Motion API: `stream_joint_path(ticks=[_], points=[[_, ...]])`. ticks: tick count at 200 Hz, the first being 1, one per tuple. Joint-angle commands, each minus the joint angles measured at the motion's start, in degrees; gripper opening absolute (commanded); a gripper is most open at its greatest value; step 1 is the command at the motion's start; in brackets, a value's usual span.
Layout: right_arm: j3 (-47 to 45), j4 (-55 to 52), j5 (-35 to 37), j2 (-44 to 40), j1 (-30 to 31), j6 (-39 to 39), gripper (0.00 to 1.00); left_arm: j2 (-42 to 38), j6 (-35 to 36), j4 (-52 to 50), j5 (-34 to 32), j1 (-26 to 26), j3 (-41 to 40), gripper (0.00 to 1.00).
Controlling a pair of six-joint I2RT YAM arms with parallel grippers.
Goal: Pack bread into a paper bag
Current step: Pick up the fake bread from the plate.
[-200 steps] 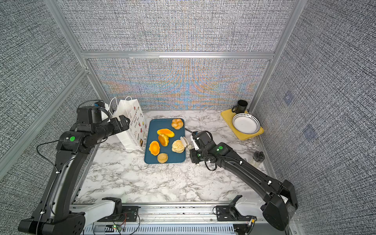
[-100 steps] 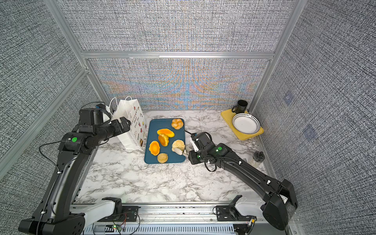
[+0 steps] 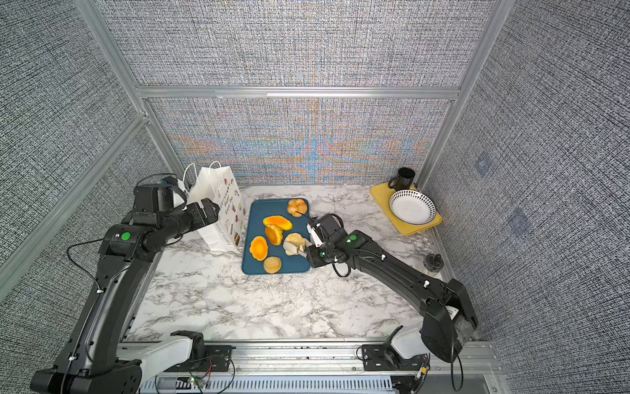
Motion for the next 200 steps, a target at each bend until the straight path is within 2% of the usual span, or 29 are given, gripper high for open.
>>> stream_joint_path(ticks=[1,80,91,112,148,200], points=[[0.9,2.9,1.3,1.6,-0.1,-1.0,0.42,-0.8,0.1,0.6,-0.3,0.1,-0.4,1.0],[3.5,2.9,3.5,9.5,-1.7,-2.5,0.4,-2.4,0.1,-1.2,-1.8,0.2,1.9,1.0],[3.9,2.7,3.8,10.3,-1.7,-2.7,0.33,-2.7,0.3,-1.5,-2.2,0.2,2.2,1.0],[4.4,3.3,4.7,10.3,-1.8,-2.8,0.0,-2.8,0.4,-3.1,-3.9,0.4,2.8,1.0],[5.2,2.7,5.5,9.1,-1.8,-3.7,0.0,-2.6,-0.5,-5.9,-8.4,1.7,4.3,1.0],[8.8,1.3,6.5,6.3,-1.9,-5.7,0.0,-2.2,-4.4,-4.3,-8.5,5.7,3.5,1.0]])
